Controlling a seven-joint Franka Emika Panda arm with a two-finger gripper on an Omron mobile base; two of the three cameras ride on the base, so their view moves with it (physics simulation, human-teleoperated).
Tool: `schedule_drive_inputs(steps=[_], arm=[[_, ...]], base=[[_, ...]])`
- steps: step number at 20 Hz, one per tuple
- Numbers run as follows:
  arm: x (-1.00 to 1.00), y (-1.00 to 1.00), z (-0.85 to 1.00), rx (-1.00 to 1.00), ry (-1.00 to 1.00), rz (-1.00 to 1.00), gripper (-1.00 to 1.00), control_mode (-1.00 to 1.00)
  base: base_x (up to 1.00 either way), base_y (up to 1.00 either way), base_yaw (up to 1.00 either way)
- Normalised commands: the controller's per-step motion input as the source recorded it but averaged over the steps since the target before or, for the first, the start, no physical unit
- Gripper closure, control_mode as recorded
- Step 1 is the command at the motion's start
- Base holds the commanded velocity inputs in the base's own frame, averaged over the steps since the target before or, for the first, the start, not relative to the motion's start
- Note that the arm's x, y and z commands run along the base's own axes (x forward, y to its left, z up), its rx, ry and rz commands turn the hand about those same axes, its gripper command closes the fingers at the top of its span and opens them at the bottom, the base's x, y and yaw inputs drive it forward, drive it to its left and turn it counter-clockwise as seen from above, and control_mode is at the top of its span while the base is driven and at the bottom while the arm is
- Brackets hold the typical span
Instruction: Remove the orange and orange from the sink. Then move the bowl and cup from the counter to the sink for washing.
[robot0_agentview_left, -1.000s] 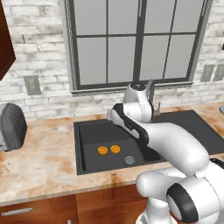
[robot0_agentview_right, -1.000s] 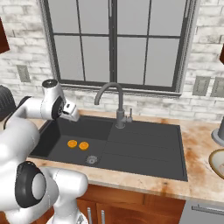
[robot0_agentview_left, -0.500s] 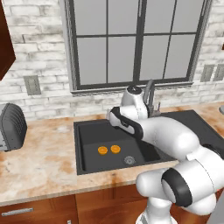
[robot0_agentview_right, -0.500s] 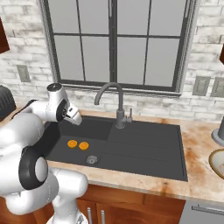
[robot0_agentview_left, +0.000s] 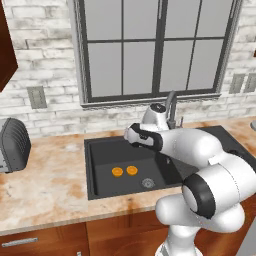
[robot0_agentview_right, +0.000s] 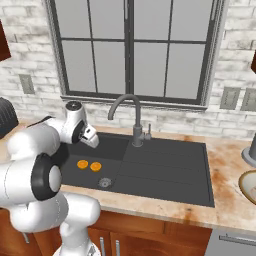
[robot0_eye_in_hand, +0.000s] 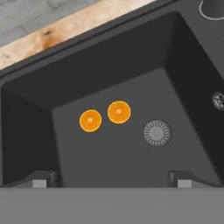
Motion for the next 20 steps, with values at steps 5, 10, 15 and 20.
schedule_drive_inputs(steps=[5, 10, 15, 20], arm=[[0.14, -0.05, -0.31, 0.00, 0.00, 0.00, -1.00, -1.00], [0.17, 0.00, -0.29, 0.00, 0.00, -0.01, -1.00, -1.00], [0.21, -0.01, -0.27, 0.00, 0.04, -0.03, -1.00, -1.00], [0.17, 0.00, -0.26, 0.00, 0.11, -0.05, -1.00, -1.00]], base=[[0.00, 0.00, 0.00], [0.00, 0.00, 0.00], [0.00, 0.00, 0.00], [0.00, 0.00, 0.00]])
